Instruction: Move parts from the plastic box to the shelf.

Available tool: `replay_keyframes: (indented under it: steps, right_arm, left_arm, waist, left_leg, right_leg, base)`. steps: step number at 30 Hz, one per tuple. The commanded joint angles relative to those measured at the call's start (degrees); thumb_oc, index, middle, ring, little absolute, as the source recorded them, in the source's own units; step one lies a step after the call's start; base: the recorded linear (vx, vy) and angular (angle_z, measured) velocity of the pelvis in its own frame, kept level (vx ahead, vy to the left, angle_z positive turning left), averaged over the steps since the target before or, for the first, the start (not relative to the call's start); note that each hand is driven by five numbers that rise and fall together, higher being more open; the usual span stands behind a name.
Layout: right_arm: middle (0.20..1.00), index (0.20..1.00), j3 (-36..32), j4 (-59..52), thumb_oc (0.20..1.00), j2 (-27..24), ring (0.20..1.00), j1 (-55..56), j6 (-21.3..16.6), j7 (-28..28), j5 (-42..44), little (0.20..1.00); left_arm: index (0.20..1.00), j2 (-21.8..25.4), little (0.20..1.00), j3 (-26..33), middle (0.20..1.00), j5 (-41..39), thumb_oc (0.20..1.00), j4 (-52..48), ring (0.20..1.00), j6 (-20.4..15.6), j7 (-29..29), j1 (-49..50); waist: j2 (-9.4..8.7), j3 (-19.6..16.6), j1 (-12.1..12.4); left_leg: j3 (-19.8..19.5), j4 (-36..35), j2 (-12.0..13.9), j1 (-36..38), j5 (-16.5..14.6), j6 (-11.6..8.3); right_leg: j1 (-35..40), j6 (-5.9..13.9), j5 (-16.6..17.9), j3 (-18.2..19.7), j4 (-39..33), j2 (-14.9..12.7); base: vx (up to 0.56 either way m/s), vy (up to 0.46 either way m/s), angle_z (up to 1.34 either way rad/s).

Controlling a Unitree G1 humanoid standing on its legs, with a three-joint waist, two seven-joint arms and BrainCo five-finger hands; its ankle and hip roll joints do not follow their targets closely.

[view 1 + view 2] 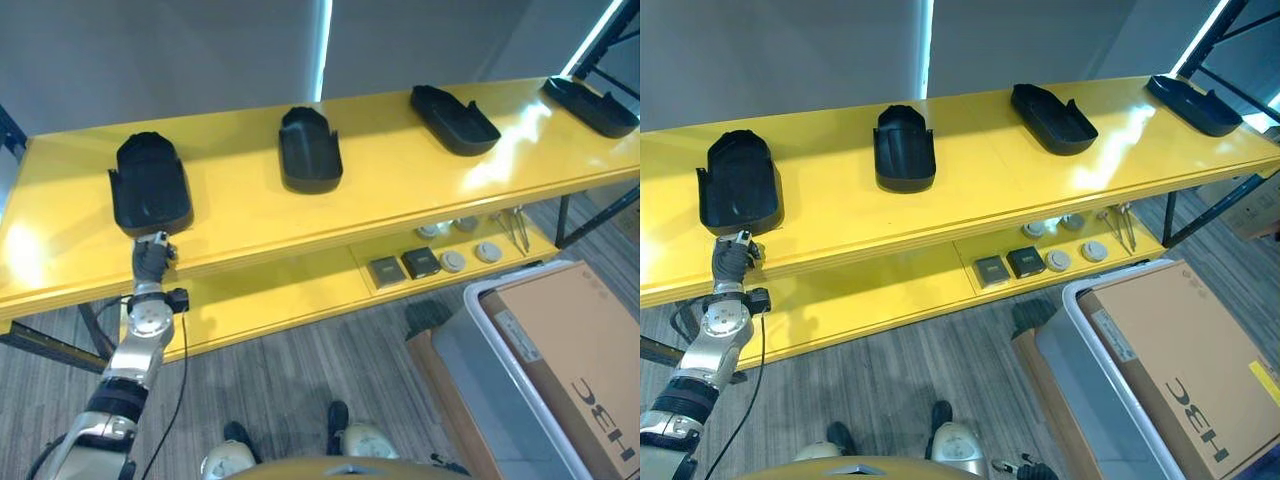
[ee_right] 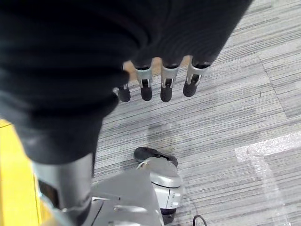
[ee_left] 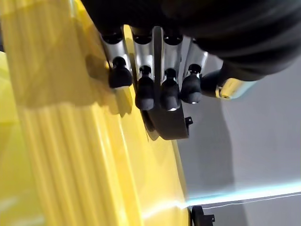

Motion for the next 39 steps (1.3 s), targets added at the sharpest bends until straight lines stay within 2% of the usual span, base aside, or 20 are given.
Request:
replay_keyframes:
  steps: [1, 13, 16, 24, 29, 32, 33, 34, 35, 39]
  right_arm:
    - [1.000, 1.000, 0.64, -0.90, 1.000, -0.83, 1.000, -1.04, -0.19, 0.50, -0.68, 1.000]
    - [1.000, 1.000, 1.08, -0.95, 1.000, -1.54, 1.000, -1.38, -0.66, 1.58, -1.19, 1.000]
    - [1.000, 1.000, 1.37, -1.06, 1.000, -2.09, 1.000, -1.24, -0.73, 1.62, -1.35, 1.000]
    - [1.000, 1.000, 1.91, -0.82, 1.000, -2.71, 1.000, -1.40, -1.35, 2.28, -2.02, 1.000]
    - [1.000, 1.000, 2.74, -1.91, 1.000, -3.44, 1.000, -2.02, -0.54, 2.11, -1.46, 1.000]
    - [1.000, 1.000, 3.30, -2.07, 1.000, -3.42, 1.000, -2.06, -0.98, 2.43, -1.20, 1.000]
    - [1.000, 1.000, 3.41, -2.18, 1.000, -3.34, 1.000, -1.98, -1.09, 2.46, -1.13, 1.000]
    - [1.000, 1.000, 3.55, -2.27, 1.000, -3.12, 1.000, -2.00, -1.20, 2.41, -1.15, 1.000]
    - [1.000, 1.000, 3.68, -2.34, 1.000, -2.93, 1.000, -1.98, -1.24, 2.33, -1.11, 1.000]
    - [1.000, 1.000, 3.43, -2.57, 1.000, -2.07, 1.000, -1.96, -1.15, 2.23, -1.91, 1.000]
  left_arm:
    - [0.200, 0.94, 0.200, -0.32, 0.200, -0.76, 0.200, 1.89, 0.200, -1.91, 1.08, -3.68]
    - [0.200, 2.84, 0.200, 0.87, 0.200, -0.35, 0.200, 5.02, 0.200, -3.53, 2.57, -6.64]
    - [0.200, 4.86, 0.200, 1.06, 0.200, -0.54, 0.200, 4.94, 0.200, -1.69, 2.90, -8.55]
    - [0.200, 6.86, 0.200, 1.30, 0.200, -1.36, 0.200, 10.47, 0.200, -0.02, 2.95, -12.67]
    - [0.200, 9.18, 0.200, 1.43, 0.200, -2.52, 0.200, 14.88, 0.200, 2.59, 3.66, -16.10]
    - [0.200, 10.12, 0.200, 1.26, 0.200, -2.91, 0.200, 16.23, 0.200, 2.50, 2.42, -17.63]
    - [0.347, 9.92, 0.347, 1.27, 0.347, -2.87, 0.347, 16.06, 0.347, 2.07, 2.22, -17.58]
    - [0.856, 9.50, 0.856, 1.23, 0.856, -2.86, 0.856, 15.69, 0.856, 1.12, 1.97, -17.27]
    - [1.000, 9.08, 1.000, 1.19, 1.000, -2.88, 1.000, 15.31, 1.000, 0.27, 1.82, -16.98]
    - [1.000, 7.27, 1.000, 1.76, 1.000, -4.00, 1.000, 8.95, 1.000, -6.11, -0.19, -14.57]
  waist:
    - [-0.61, 1.34, 0.54]
    - [-1.05, 2.06, 0.01]
    - [-0.87, 2.07, -0.20]
    - [-0.90, 1.98, -0.85]
    - [-1.26, 2.41, -1.36]
    - [-1.82, 2.77, -1.50]
    - [-1.94, 2.77, -1.48]
    - [-2.06, 2.85, -1.37]
    - [-2.08, 2.80, -1.28]
    - [-1.97, 2.55, -0.50]
  left_leg:
    - [-1.85, 5.43, 5.40, -1.79, -3.06, -2.12]
    - [-1.50, 6.11, 6.22, -2.46, -2.87, -2.46]
    - [-1.46, 6.19, 6.26, -2.63, -2.84, -2.48]
    - [-1.45, 6.52, 6.53, -3.19, -2.78, -2.62]
    - [-1.47, 7.36, 7.23, -4.39, -2.76, -2.88]
    - [-1.56, 7.54, 7.56, -4.79, -2.78, -2.98]
    - [-1.57, 7.42, 7.57, -4.80, -2.77, -2.99]
    - [-1.61, 7.29, 7.58, -4.78, -2.72, -3.00]
    - [-1.61, 7.13, 7.53, -4.72, -2.69, -2.98]
    - [-1.67, 6.60, 7.30, -4.26, -2.48, -2.94]
  right_leg:
    - [2.07, 6.34, -2.13, 0.41, 0.90, -4.70]
    - [1.74, 6.37, -2.01, 0.13, 0.86, -4.64]
    - [1.52, 6.43, -2.16, 0.12, 1.11, -4.76]
    - [1.08, 6.46, -2.41, 0.43, 1.44, -4.62]
    - [0.29, 6.40, -2.51, 0.68, 1.66, -4.32]
    - [0.14, 6.31, -2.53, 0.64, 1.52, -4.02]
    - [0.10, 6.31, -2.53, 0.61, 1.45, -3.96]
    - [0.18, 6.28, -2.48, 0.54, 1.32, -3.89]
    - [0.28, 6.27, -2.45, 0.51, 1.14, -3.84]
    - [0.98, 6.18, -2.36, 0.01, 0.74, -3.96]
  base:
    - [0.00, 0.000, 0.00]
    - [0.00, -0.004, -0.01]
    - [0.00, 0.010, -0.01]
    - [0.00, 0.004, 0.00]
    - [-0.03, -0.012, -0.08]
    - [-0.04, -0.053, -0.04]
    - [-0.03, -0.039, -0.02]
    - [-0.03, -0.032, 0.01]
    - [0.00, 0.000, 0.00]
    - [-0.02, 0.002, 0.02]
